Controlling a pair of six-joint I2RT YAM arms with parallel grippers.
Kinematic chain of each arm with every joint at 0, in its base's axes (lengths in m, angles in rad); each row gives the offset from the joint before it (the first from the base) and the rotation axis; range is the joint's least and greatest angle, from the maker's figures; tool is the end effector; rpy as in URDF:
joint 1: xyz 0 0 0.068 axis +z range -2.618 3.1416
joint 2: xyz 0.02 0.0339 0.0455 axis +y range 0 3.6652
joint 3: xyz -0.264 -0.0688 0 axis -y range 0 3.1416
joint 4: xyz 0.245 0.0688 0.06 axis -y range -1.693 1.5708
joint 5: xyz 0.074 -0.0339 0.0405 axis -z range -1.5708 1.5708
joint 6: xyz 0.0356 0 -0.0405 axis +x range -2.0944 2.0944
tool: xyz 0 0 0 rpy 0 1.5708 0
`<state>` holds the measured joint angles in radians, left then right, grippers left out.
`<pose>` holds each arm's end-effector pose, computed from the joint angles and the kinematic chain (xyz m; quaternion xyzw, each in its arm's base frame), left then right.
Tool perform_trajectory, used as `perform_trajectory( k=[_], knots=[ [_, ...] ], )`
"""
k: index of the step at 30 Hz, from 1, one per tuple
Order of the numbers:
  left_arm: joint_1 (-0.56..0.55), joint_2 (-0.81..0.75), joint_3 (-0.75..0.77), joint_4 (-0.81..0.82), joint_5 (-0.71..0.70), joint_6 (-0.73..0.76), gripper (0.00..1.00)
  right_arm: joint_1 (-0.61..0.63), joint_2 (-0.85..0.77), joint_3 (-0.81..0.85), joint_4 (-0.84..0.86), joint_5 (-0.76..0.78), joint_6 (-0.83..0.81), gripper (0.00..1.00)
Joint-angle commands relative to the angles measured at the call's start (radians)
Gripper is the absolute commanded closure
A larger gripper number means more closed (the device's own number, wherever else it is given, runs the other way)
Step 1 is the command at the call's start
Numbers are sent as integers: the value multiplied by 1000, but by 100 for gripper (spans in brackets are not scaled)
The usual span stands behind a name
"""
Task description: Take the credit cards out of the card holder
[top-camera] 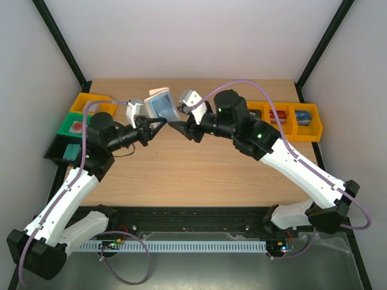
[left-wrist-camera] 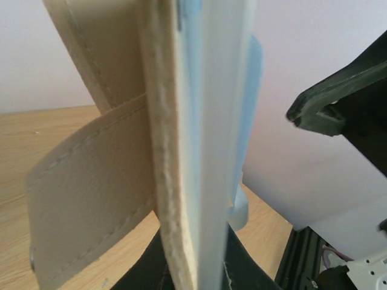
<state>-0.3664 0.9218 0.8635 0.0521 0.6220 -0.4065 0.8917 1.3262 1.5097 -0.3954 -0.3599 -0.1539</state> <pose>0.1900 -0.0951 0.3688 0.2021 0.6795 -0.4540 0.5398 0.1730 0.2343 0.4508 -0.4796 0.6070 0.3528 0.5264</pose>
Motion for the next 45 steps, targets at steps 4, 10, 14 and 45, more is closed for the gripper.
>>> perform_trajectory(
  k=[4,10,14,45],
  knots=[
    [-3,2,14,59,92,-26,98,10,31,-12,-43,7,-276,46],
    [-3,8,5,77,113,-36,98,11,40,-43,-7,105,-365,41],
    [-2,10,1,96,145,-48,98,12,42,-71,29,153,-388,43],
    [-2,95,124,-402,-255,315,98,-219,-44,-188,409,-640,519,54]
  ],
)
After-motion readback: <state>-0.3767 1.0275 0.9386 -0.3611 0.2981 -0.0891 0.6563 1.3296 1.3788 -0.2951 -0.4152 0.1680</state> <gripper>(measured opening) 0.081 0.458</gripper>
